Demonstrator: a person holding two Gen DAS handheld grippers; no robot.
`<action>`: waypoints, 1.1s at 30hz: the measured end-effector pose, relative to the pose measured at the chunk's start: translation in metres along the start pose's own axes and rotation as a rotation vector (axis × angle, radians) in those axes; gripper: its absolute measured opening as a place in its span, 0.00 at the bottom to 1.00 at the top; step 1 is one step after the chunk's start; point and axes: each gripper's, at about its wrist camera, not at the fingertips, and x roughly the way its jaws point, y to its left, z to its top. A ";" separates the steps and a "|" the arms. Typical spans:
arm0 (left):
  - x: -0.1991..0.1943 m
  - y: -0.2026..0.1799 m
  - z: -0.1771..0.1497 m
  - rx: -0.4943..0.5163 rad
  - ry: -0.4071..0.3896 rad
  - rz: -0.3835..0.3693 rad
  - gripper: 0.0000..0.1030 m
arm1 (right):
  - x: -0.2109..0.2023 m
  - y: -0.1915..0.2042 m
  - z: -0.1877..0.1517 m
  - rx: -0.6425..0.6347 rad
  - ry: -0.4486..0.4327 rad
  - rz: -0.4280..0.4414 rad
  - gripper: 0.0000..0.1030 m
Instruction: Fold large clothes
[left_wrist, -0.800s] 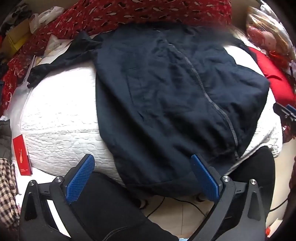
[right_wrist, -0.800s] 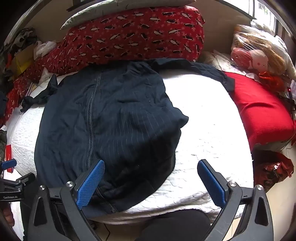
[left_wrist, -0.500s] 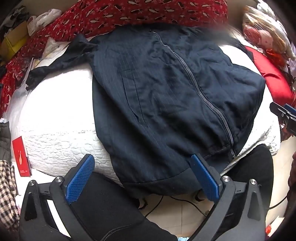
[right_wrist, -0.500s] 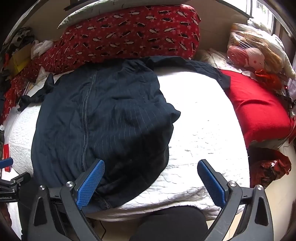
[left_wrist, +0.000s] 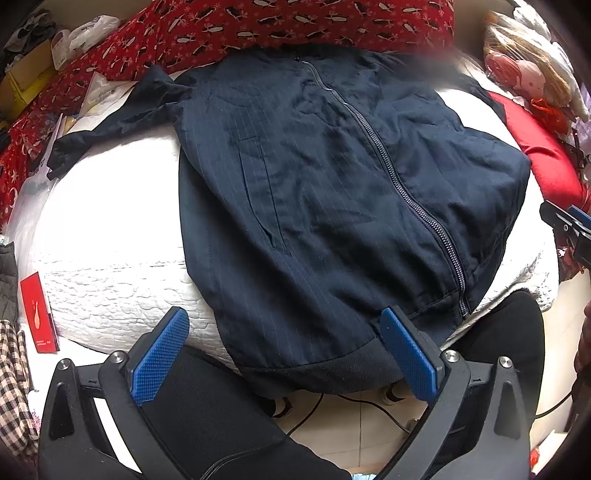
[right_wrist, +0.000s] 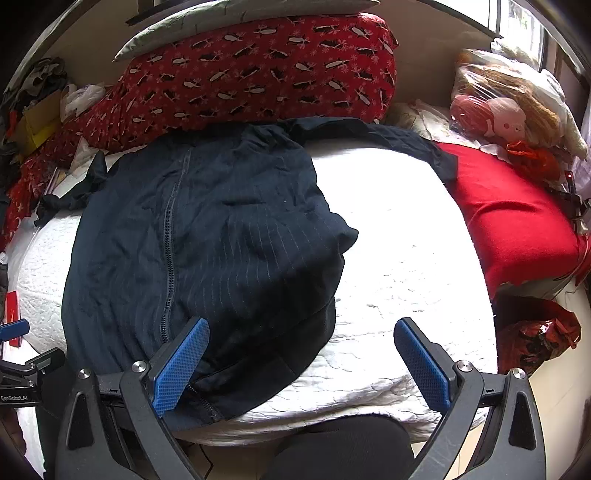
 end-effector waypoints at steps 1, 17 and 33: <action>0.001 0.000 0.001 -0.002 0.001 -0.001 1.00 | 0.001 -0.001 0.000 0.002 0.002 -0.008 0.98; 0.004 0.019 0.001 -0.072 -0.007 0.004 1.00 | 0.001 -0.007 -0.002 0.000 -0.002 -0.031 0.98; 0.000 0.009 0.001 -0.042 -0.023 0.014 1.00 | 0.001 -0.007 -0.007 -0.008 -0.008 -0.006 0.98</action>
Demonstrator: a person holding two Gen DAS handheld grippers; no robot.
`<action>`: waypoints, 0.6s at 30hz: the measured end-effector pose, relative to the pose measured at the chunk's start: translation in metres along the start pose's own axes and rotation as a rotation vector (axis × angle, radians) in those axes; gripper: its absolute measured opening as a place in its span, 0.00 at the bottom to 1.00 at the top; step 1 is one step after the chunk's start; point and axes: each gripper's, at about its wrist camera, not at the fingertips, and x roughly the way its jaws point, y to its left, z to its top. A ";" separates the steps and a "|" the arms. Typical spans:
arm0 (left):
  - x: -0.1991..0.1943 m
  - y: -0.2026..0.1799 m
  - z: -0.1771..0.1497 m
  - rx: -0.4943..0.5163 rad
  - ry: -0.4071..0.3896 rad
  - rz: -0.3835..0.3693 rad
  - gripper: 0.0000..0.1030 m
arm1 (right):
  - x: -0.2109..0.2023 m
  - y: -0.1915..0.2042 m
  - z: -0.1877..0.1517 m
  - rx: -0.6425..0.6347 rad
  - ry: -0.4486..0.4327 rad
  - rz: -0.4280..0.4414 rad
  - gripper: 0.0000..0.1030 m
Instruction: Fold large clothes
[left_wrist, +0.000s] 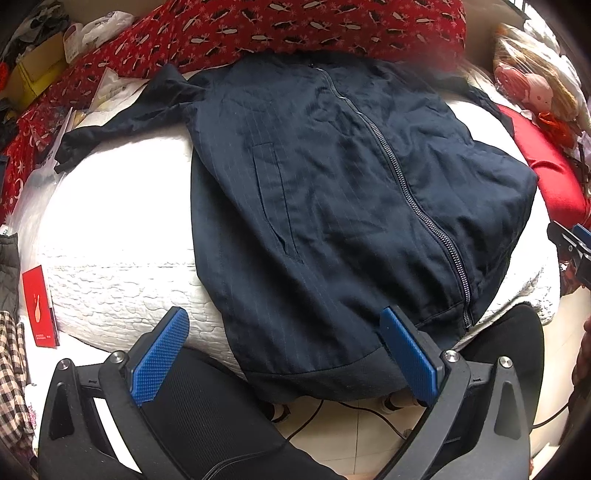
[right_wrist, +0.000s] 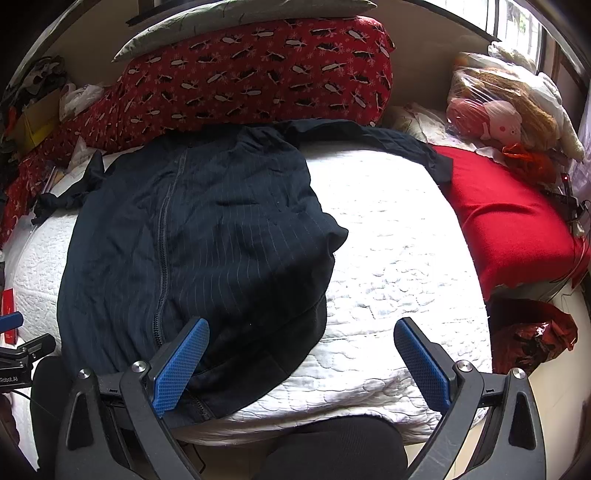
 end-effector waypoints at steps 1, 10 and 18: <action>0.000 0.000 0.000 0.000 0.001 0.001 1.00 | 0.000 0.001 0.000 -0.001 0.001 0.001 0.98; 0.002 0.000 0.001 0.000 -0.001 0.006 1.00 | 0.003 0.007 0.001 -0.020 0.002 0.024 0.98; 0.005 -0.001 0.004 -0.002 0.002 0.004 1.00 | 0.007 0.007 0.001 -0.016 0.006 0.037 0.98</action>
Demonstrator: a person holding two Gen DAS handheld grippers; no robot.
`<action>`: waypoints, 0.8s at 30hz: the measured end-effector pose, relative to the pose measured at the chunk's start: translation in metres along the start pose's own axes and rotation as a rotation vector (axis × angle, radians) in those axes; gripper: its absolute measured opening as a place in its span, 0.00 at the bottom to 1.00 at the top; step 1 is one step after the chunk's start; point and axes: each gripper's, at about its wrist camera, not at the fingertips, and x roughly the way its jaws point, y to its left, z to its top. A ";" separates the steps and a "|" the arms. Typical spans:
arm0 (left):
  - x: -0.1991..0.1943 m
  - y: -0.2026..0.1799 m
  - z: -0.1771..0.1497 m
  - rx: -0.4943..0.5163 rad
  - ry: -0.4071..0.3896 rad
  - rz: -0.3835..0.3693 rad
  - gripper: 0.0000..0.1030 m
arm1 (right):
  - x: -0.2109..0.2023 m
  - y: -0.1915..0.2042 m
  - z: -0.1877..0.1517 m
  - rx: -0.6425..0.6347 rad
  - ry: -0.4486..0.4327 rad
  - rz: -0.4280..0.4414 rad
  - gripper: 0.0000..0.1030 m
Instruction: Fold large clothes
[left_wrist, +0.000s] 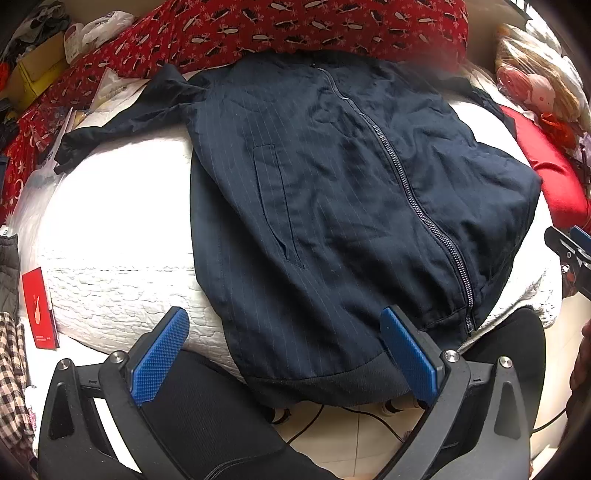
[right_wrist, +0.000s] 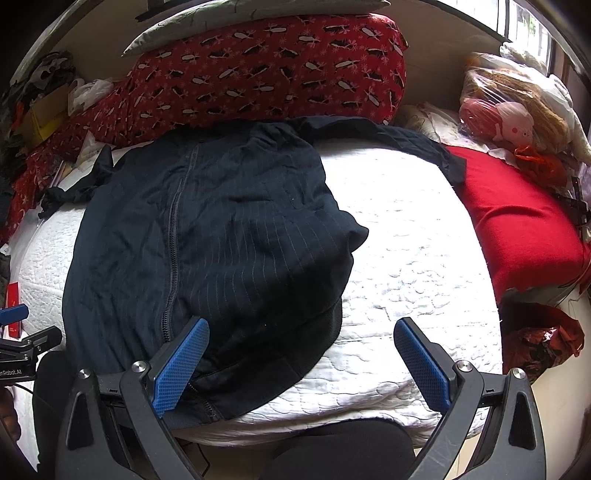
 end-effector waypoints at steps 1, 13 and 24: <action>0.000 0.000 0.000 0.000 0.000 0.000 1.00 | 0.000 0.000 0.000 0.001 0.000 0.001 0.98; 0.005 0.005 0.001 -0.015 0.012 -0.006 1.00 | 0.008 -0.018 0.005 0.044 0.001 0.017 0.98; 0.059 0.084 -0.006 -0.218 0.188 -0.043 1.00 | 0.055 -0.065 0.023 -0.002 0.030 0.115 0.98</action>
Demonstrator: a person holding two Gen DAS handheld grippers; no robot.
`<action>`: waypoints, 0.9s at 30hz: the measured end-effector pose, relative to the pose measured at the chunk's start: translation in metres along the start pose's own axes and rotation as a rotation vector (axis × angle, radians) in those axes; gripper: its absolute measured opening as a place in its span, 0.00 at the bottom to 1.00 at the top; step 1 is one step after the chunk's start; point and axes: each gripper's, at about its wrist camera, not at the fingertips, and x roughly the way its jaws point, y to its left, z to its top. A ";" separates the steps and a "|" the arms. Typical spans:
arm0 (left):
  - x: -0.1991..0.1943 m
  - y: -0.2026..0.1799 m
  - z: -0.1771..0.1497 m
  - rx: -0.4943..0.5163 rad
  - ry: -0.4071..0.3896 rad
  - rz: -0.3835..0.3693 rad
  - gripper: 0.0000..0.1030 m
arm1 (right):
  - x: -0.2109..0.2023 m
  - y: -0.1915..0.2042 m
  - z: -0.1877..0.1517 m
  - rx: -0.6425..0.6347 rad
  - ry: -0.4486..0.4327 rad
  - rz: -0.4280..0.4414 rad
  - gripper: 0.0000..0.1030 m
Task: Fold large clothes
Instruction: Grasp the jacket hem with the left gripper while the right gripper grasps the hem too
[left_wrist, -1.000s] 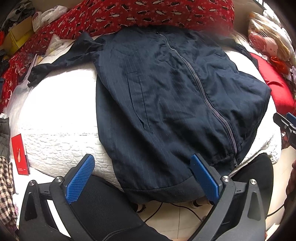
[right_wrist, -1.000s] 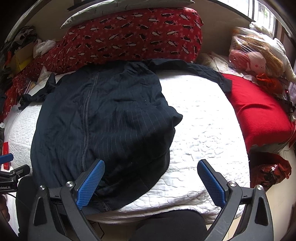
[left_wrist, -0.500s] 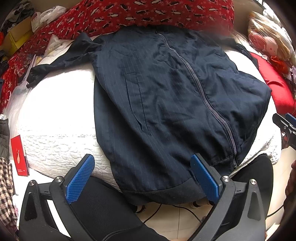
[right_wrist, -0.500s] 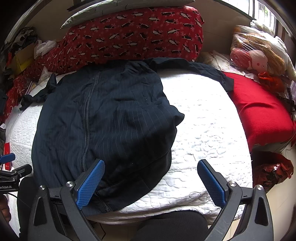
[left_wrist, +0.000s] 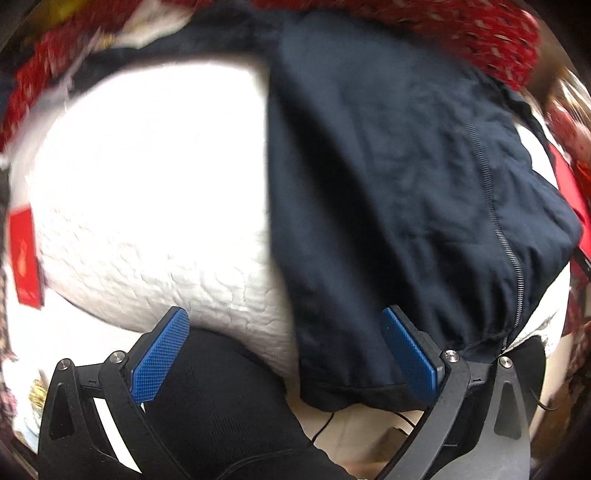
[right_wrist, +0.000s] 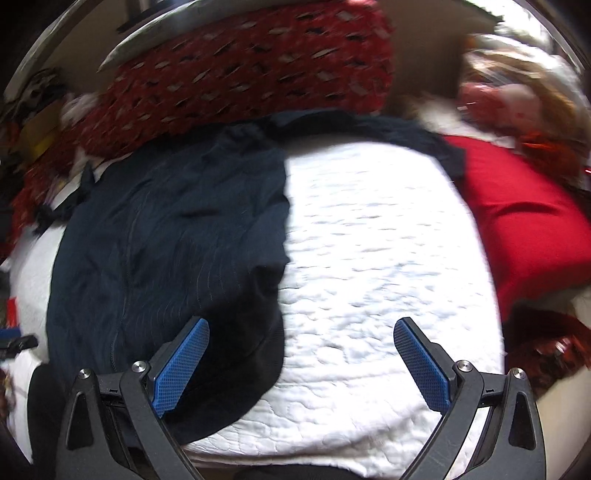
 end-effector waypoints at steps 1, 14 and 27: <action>0.006 0.003 -0.001 -0.014 0.019 -0.016 1.00 | 0.008 0.001 0.002 -0.009 0.016 0.029 0.98; -0.033 0.013 -0.015 -0.058 0.001 -0.300 0.02 | -0.023 0.021 -0.011 0.087 0.058 0.529 0.09; 0.001 0.069 -0.035 -0.208 0.151 -0.214 0.04 | -0.016 -0.023 -0.084 0.425 0.268 0.462 0.20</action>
